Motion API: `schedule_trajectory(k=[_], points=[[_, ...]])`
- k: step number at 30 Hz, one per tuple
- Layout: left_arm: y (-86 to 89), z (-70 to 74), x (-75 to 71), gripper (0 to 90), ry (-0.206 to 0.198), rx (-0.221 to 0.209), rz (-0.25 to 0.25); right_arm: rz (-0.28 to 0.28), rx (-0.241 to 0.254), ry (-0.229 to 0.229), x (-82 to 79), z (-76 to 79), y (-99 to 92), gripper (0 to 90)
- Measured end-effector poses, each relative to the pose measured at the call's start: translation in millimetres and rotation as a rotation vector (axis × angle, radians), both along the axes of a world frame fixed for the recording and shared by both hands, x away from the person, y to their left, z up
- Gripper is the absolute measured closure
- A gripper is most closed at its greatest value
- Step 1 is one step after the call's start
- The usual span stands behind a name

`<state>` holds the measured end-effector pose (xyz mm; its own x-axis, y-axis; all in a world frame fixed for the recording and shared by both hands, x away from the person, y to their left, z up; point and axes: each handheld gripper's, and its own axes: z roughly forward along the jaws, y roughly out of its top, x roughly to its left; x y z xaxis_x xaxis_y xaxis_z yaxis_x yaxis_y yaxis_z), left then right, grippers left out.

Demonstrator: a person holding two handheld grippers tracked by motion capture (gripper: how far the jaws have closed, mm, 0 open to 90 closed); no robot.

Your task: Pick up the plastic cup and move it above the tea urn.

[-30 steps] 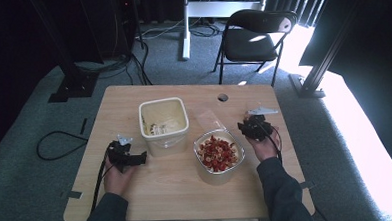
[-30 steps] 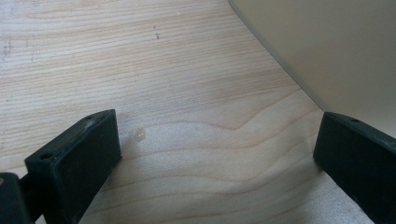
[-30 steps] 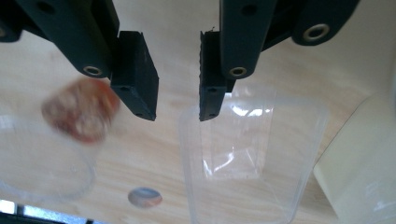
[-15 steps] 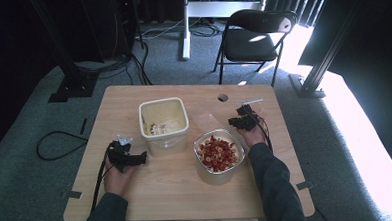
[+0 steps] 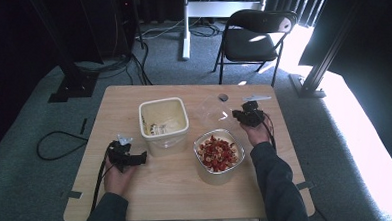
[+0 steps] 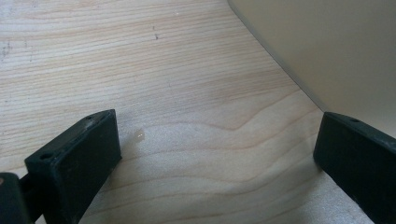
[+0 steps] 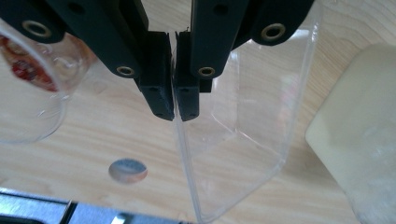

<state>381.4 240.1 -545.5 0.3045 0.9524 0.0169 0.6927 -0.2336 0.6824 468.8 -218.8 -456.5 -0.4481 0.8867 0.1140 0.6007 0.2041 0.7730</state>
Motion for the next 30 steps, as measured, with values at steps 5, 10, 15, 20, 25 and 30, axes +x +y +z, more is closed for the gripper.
schedule_trajectory(k=[5,10,15,20,25,30], points=[[-0.1,0.0,0.1,1.2,-0.001,0.0,0.0,-0.017,0.011,-0.033,-2.5,13.5,-1.7,86.9],[-0.1,0.0,0.1,1.2,-0.001,0.001,0.0,-0.029,0.036,-0.077,-5.8,32.4,-3.4,87.2],[-0.2,0.0,0.1,1.2,0.0,0.001,0.0,-0.031,0.056,-0.11,-10.7,51.3,-2.4,87.3],[-0.2,0.0,0.1,1.2,0.0,0.002,-0.001,-0.015,0.076,-0.133,-15.1,66.2,-0.8,87.4],[-0.2,0.0,0.1,1.2,0.0,0.001,0.0,0.014,0.1,-0.14,-20.8,76.5,1.5,87.3],[-0.2,0.1,0.1,1.2,0.001,0.002,0.0,0.082,0.118,-0.167,-34.1,93.7,15.2,87.3]])
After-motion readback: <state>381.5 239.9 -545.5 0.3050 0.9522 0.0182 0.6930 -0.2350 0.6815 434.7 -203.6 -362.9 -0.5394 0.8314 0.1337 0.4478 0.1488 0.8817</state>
